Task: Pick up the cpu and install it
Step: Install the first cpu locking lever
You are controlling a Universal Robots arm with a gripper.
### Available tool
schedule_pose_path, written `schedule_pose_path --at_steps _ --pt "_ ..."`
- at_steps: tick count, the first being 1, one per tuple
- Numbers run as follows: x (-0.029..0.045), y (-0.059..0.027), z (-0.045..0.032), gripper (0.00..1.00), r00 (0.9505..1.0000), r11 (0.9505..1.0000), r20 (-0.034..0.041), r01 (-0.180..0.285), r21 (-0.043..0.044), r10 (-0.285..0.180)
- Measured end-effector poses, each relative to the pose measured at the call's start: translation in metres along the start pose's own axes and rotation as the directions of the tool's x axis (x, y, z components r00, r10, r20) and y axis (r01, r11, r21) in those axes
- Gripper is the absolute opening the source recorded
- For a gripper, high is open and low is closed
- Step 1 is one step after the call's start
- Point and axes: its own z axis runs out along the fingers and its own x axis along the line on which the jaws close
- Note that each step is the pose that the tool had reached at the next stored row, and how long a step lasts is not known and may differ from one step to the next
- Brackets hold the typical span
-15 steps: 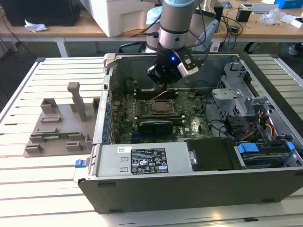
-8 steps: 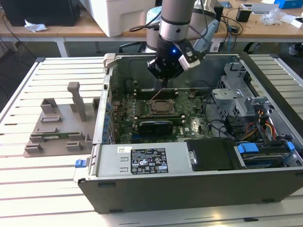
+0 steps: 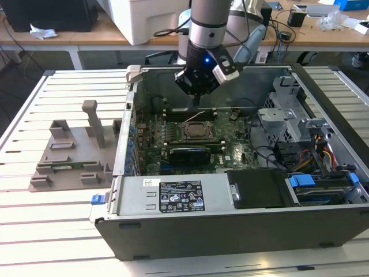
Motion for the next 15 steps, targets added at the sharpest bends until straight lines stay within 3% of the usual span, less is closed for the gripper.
schedule_pose_path --at_steps 5,10,15 --pt "0.0049 -0.0107 0.0090 0.11 1.0000 1.0000 0.0001 0.000 -0.0008 0.000" --pt "0.0129 -0.0110 0.0188 0.11 1.0000 1.0000 0.0001 0.002 -0.0020 -0.002" --pt "0.0123 -0.0098 0.0260 0.11 1.0000 1.0000 -0.0003 0.007 -0.0017 -0.007"
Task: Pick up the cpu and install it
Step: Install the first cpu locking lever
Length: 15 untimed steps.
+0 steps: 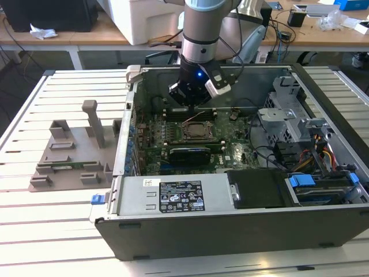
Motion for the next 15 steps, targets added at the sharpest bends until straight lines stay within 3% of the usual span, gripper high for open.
schedule_pose_path --at_steps 8,15 --pt "-0.0063 0.0026 0.0045 0.11 1.0000 1.0000 -0.0003 0.004 0.0002 -0.004" --pt "-0.0242 0.0008 0.0074 0.11 1.0000 1.0000 -0.0026 0.004 0.0001 -0.004"
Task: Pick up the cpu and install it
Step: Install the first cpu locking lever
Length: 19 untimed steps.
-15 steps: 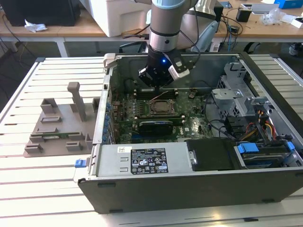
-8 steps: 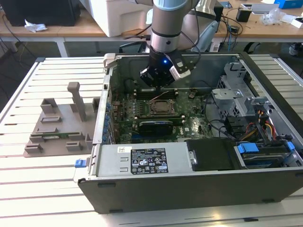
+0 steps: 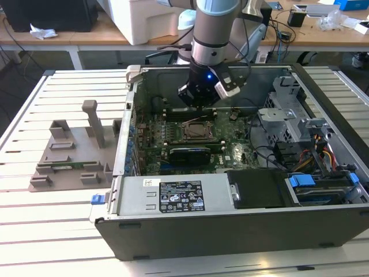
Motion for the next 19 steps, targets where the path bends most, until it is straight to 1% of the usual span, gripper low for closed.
schedule_pose_path --at_steps 5,8,9,16,17,18,19 --pt "-0.0105 -0.0016 0.0048 0.11 1.0000 1.0000 -0.0031 0.000 -0.0002 0.000" --pt "-0.0133 -0.0040 0.0068 0.11 1.0000 1.0000 -0.0036 0.000 -0.0005 0.000" --pt "-0.0143 -0.0052 0.0086 0.11 1.0000 1.0000 -0.0039 0.000 -0.0003 0.000" --pt "-0.0145 -0.0075 0.0128 0.11 1.0000 1.0000 -0.0042 0.000 0.0006 0.000" --pt "-0.0148 -0.0073 0.0148 0.11 1.0000 1.0000 -0.0034 0.000 -0.0018 0.000" --pt "-0.0147 -0.0076 0.0151 0.11 1.0000 1.0000 -0.0037 0.000 -0.0011 0.000" --pt "-0.0147 -0.0077 0.0150 0.11 1.0000 1.0000 -0.0036 0.000 -0.0030 0.000"
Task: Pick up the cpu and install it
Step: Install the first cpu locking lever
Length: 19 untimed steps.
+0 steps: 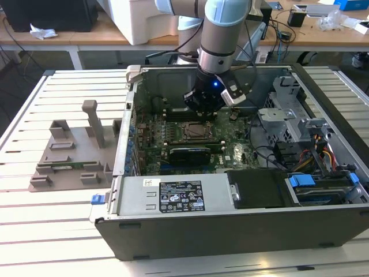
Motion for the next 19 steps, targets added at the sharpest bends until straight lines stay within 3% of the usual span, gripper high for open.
schedule_pose_path --at_steps 2,7,9,12,14,16,19 --pt "0.0001 0.0001 -0.0012 0.11 1.0000 1.0000 0.0004 0.000 -0.0009 0.000" --pt "0.0008 0.0007 -0.0130 0.11 1.0000 1.0000 0.0000 0.001 0.0018 -0.001" --pt "0.0010 -0.0006 -0.0148 0.11 1.0000 0.9999 -0.0007 0.000 0.0150 0.000" --pt "0.0016 -0.0058 -0.0155 0.11 1.0000 0.9989 -0.0038 -0.002 0.0475 0.002" --pt "0.0025 -0.0145 -0.0160 0.11 1.0000 0.9984 -0.0045 -0.002 0.0571 0.003" --pt "0.0034 -0.0229 -0.0165 0.11 1.0000 0.9981 -0.0049 -0.003 0.0611 0.003" --pt "0.0040 -0.0287 -0.0174 0.11 1.0000 0.9976 -0.0055 -0.003 0.0685 0.003"
